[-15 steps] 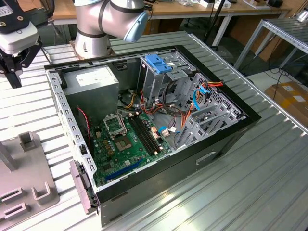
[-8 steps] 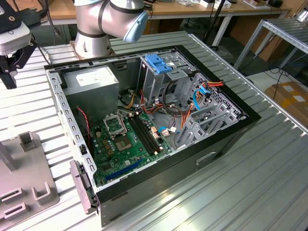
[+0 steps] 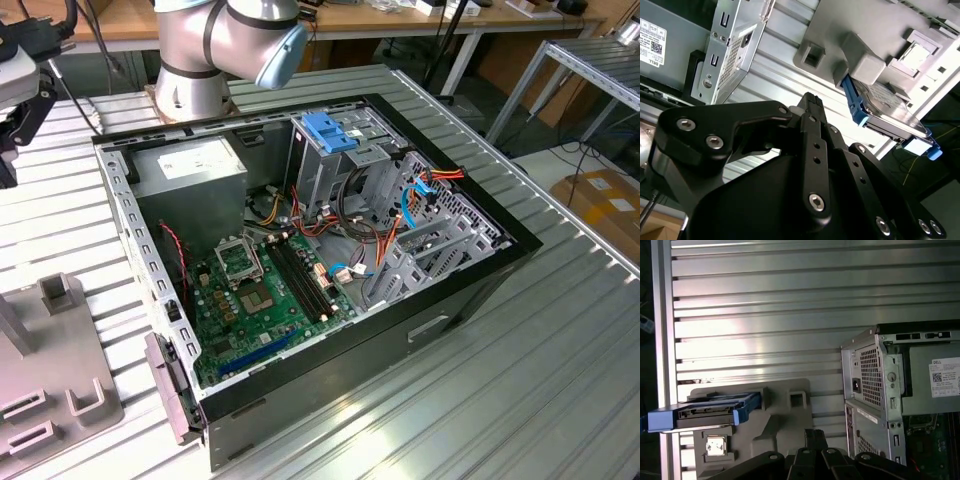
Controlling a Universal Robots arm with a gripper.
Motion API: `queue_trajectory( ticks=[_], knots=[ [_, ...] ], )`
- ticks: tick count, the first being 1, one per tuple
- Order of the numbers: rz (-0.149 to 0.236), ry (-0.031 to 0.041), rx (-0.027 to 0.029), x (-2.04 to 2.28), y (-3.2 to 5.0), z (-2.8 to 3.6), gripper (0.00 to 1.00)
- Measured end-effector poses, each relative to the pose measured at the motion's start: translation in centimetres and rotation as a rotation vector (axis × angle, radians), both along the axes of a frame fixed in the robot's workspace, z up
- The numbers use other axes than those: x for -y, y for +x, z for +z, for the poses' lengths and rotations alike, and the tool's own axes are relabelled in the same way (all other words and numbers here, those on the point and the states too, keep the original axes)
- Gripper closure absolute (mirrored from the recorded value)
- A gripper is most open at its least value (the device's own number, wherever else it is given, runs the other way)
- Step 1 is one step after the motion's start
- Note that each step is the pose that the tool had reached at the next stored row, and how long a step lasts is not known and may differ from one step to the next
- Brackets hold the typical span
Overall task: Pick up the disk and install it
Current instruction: 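Reach for the disk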
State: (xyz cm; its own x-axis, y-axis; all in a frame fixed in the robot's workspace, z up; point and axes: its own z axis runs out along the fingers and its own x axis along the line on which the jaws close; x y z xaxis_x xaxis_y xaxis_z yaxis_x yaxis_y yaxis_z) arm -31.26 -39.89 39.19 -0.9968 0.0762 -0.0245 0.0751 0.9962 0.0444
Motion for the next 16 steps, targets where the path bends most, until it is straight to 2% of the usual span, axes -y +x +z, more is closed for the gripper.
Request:
queue_trajectory(
  ticks=[8,16],
  knots=[
    [0.0,0.0,0.0,0.0,-1.38,-0.01,0.89],
    [0.0,0.0,0.0,0.0,-2.34,-0.01,0.89]
  ],
)
